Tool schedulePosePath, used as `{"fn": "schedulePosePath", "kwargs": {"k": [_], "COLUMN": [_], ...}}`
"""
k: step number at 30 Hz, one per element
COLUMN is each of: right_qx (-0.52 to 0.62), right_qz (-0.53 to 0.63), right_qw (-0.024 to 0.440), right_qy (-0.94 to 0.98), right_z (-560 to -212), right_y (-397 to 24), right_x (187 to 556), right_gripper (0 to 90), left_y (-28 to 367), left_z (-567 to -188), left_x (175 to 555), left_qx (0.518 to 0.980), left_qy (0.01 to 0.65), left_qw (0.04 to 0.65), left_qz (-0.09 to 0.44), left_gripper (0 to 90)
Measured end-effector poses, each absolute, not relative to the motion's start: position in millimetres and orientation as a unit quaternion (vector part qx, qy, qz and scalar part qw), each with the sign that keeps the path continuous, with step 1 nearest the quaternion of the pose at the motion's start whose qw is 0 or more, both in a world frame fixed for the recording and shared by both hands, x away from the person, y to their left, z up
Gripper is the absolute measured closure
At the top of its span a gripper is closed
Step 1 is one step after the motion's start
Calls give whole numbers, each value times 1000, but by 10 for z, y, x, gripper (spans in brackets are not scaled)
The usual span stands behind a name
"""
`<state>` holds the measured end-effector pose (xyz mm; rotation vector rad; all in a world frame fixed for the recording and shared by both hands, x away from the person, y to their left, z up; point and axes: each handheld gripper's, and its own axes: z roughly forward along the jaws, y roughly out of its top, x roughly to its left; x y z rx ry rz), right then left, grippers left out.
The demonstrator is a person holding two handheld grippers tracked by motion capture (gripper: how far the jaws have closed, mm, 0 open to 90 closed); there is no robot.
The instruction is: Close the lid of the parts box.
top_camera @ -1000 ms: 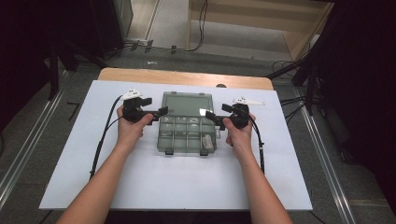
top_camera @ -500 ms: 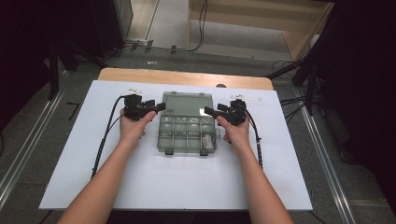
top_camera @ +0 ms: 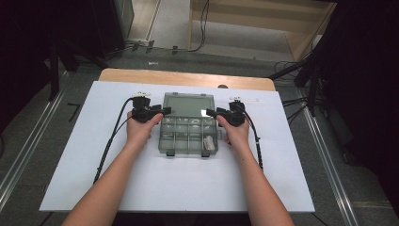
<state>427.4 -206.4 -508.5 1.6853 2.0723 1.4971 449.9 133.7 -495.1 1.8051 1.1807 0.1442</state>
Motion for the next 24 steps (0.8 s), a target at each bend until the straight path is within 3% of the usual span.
{"fn": "schedulePosePath", "kwargs": {"k": [7,20,24], "right_qx": [563,578,575], "right_qz": [481,463,463], "right_qw": [38,7,-1], "right_qy": [671,672,675], "right_z": [-5119,-5224,-5230], "right_y": [-2047,-2029,-2015], "right_x": [4320,4375,4377], "right_gripper": [394,368,400], "left_y": [1282,1257,1238], "left_z": [-4982,-5067,-5078], "left_x": [4513,4582,4594], "left_qx": [739,737,737], "left_qy": [487,512,514], "left_qw": [462,440,438], "left_qz": [62,38,28], "left_gripper": [410,398,403]}}
